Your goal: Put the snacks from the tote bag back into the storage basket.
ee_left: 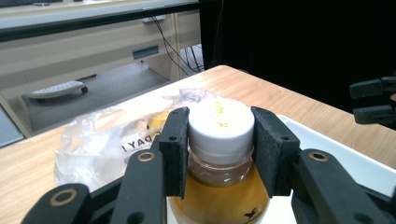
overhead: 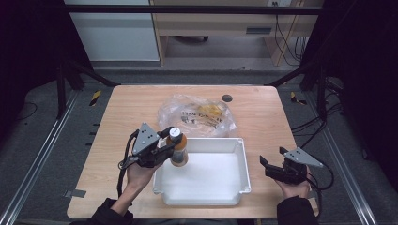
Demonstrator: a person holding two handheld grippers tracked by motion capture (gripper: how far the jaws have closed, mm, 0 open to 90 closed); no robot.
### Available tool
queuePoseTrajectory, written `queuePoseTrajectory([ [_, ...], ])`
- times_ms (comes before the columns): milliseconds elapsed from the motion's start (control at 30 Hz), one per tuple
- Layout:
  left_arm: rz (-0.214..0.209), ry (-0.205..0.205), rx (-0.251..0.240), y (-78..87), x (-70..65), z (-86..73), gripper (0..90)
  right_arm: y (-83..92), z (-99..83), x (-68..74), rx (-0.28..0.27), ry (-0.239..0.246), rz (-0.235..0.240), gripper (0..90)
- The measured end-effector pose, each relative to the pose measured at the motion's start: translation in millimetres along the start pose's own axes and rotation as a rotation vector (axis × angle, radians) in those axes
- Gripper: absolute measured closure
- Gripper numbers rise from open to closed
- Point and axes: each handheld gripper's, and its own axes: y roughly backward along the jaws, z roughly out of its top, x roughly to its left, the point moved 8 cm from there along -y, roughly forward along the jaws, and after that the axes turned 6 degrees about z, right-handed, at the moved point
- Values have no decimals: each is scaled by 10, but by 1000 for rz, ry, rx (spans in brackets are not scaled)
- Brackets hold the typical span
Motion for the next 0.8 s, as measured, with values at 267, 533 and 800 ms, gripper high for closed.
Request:
queuePoseTrajectory([
  [267, -17, 4, 29, 3, -76, -149, 589, 3, -3, 4, 2, -5, 3, 176],
  [533, -28, 11, 54, -38, -139, -263, 589, 2, -8, 3, 2, 0, 2, 178],
  [800, -40, 6, 87, -96, -206, -393, 589, -2, -18, -1, 6, 3, 3, 179],
])
